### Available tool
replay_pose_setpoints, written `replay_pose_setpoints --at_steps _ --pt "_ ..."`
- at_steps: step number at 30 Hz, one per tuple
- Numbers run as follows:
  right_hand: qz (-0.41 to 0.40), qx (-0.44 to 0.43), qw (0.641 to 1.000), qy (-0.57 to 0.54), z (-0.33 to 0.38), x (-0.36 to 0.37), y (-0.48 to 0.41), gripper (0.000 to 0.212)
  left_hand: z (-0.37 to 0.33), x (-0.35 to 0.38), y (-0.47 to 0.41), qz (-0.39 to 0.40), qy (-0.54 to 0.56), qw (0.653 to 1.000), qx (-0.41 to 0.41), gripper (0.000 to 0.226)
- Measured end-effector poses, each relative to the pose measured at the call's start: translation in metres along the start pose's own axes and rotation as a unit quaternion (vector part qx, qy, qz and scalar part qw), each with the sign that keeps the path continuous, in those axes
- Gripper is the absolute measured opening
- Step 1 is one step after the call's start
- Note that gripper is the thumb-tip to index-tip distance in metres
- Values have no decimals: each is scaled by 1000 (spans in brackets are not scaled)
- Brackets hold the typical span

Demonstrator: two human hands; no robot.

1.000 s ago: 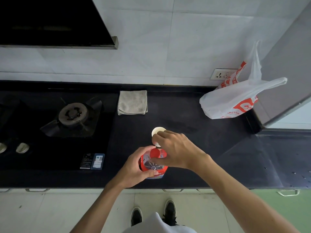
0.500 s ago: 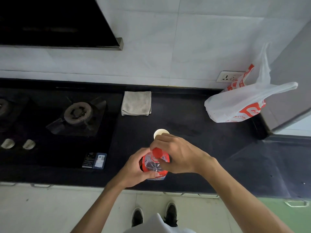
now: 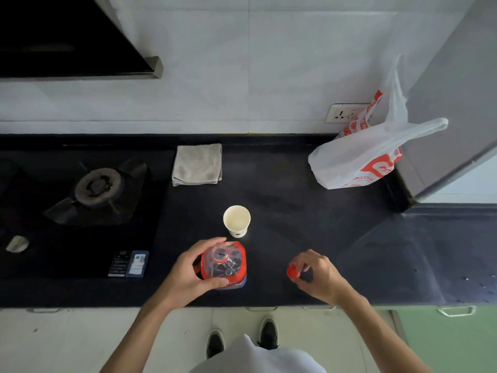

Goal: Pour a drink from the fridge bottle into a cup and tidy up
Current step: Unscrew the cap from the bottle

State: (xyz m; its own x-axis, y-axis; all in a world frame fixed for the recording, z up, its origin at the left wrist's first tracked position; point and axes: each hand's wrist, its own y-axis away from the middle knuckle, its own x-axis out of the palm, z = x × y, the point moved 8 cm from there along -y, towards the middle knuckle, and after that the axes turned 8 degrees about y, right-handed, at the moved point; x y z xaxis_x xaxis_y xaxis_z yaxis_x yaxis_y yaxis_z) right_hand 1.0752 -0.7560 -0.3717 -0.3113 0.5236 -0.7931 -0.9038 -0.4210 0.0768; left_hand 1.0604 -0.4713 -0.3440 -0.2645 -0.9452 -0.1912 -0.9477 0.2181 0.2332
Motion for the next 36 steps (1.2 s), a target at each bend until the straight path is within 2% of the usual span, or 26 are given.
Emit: replay_pose_setpoints --at_steps 6,22,30,36 --pt "-41 37 998 19 -46 13 14 21 2 3 0 3 11 1000 -19 79" --pt "-47 -26 996 77 -56 15 12 34 1 7 5 -17 15 999 -50 83" --pt "-53 9 998 -26 -12 12 -59 69 0 6 5 -23 0 999 -48 79" --pt "2 -9 999 -40 29 44 -122 92 -3 8 6 -18 -18 999 -38 81"
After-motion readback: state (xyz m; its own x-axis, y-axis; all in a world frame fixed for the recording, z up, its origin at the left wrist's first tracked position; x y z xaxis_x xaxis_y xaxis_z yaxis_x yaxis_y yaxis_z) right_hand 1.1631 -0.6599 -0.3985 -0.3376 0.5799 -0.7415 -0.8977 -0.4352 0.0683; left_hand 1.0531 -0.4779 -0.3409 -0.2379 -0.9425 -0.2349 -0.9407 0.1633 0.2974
